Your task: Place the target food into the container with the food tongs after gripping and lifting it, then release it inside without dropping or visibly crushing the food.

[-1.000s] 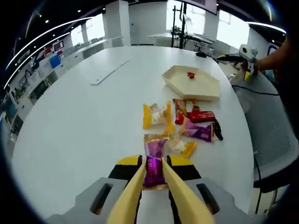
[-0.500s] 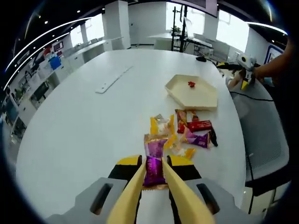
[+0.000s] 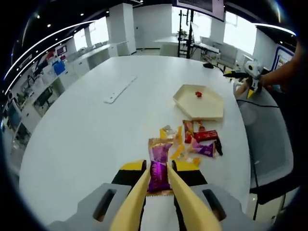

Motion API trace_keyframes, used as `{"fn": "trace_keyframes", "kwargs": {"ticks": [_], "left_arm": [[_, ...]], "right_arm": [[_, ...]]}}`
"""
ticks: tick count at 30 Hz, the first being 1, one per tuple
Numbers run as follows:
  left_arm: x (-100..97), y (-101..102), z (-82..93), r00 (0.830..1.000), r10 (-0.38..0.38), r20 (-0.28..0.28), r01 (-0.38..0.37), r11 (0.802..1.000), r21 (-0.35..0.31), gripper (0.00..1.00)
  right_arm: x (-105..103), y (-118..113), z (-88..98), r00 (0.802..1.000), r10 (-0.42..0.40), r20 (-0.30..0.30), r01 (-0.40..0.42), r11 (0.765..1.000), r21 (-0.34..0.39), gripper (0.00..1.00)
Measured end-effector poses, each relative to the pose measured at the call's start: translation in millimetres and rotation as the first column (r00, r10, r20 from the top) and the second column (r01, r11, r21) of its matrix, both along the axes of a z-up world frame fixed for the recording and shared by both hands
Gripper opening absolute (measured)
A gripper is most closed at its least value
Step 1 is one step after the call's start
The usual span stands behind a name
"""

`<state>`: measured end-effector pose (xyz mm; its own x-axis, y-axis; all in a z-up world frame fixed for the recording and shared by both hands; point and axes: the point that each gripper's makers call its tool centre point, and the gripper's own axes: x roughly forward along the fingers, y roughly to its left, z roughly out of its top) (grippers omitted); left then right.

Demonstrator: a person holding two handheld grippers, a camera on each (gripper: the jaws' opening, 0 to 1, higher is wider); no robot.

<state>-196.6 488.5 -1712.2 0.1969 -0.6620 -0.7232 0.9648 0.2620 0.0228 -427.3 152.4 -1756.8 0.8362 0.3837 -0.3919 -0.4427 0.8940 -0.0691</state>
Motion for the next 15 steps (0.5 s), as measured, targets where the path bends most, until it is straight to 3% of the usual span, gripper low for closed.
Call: {"fn": "trace_keyframes", "kwargs": {"ticks": [15], "left_arm": [[-12.8, -33.2, 4.7, 0.999, -0.042, -0.005, 0.042, 0.999, 0.001, 0.17]], "right_arm": [[0.3, -1.9, -0.1, 1.0, -0.006, -0.002, 0.006, 1.0, -0.004, 1.0]]}}
